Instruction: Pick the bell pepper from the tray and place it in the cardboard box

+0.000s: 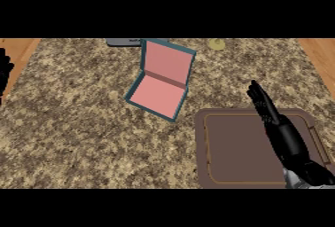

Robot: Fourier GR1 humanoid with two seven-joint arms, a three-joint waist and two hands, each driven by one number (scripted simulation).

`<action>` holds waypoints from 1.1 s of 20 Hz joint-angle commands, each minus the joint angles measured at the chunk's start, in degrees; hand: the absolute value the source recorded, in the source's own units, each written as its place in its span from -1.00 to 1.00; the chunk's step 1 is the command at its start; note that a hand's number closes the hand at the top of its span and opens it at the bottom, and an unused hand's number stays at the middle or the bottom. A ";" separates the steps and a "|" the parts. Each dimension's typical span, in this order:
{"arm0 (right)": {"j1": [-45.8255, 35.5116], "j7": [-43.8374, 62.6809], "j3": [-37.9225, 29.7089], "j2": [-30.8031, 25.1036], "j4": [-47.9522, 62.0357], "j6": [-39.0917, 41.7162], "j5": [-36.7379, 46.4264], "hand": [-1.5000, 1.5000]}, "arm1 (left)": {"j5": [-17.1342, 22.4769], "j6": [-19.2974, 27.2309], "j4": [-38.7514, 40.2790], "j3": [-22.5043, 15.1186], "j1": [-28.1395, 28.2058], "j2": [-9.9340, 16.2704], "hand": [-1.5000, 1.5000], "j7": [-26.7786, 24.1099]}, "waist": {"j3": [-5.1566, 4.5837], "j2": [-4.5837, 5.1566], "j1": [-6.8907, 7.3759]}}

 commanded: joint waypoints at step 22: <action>21.55 28.53 -24.58 -33.34 -13.91 -2.92 22.55 -1.00 | -0.67 -11.39 -0.34 -12.84 -2.32 -8.70 0.00 -1.48 | -1.30 1.08 0.60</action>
